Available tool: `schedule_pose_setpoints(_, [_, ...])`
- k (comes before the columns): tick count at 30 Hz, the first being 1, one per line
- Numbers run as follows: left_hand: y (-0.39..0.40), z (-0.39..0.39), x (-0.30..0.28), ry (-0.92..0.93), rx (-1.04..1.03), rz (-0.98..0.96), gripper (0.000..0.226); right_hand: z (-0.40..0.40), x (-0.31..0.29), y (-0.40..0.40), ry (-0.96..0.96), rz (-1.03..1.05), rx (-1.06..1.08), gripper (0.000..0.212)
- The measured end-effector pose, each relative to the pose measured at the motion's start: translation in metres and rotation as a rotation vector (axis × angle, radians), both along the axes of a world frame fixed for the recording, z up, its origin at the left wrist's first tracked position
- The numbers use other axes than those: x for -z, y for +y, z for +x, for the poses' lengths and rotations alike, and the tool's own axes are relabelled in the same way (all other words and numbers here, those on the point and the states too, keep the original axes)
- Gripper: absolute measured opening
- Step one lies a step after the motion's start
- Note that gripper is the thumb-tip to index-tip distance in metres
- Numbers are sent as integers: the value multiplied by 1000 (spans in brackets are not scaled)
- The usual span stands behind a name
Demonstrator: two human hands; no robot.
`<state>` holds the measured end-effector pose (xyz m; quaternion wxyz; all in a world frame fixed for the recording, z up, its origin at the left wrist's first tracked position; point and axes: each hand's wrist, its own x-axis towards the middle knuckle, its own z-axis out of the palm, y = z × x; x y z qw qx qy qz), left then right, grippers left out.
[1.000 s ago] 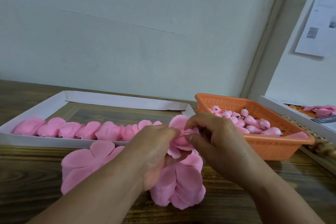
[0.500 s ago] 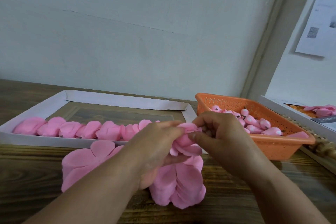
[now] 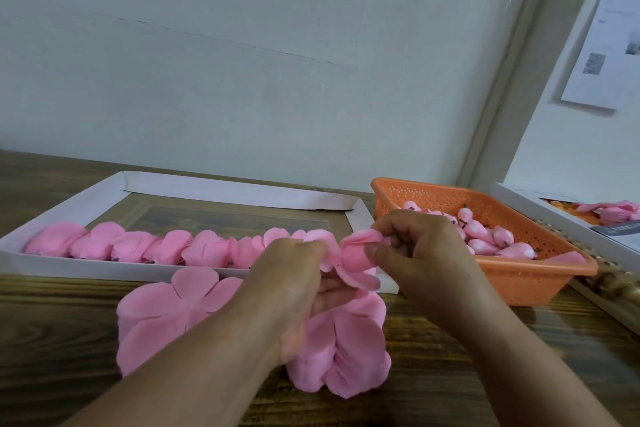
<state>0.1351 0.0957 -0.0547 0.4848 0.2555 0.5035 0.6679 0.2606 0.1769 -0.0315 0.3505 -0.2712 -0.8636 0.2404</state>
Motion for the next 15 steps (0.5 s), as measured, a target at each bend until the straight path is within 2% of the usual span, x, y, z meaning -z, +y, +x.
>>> schedule_pose_setpoints(6, [0, 0, 0, 96, -40, -59, 20, 2, -3, -6, -132, 174, -11, 10])
schedule_pose_setpoints(9, [-2, 1, -1, 202, -47, -70, 22, 0, -4, -13, -198, 331, -26, 13])
schedule_pose_setpoints(12, [0, 3, -1, 407, -69, -85, 26, -2, -5, -21, -270, 436, -42, 26])
schedule_pose_setpoints(15, [-1, 5, 0, 788, -78, -115, 32, -5, -4, -23, -292, 472, -5, 27])
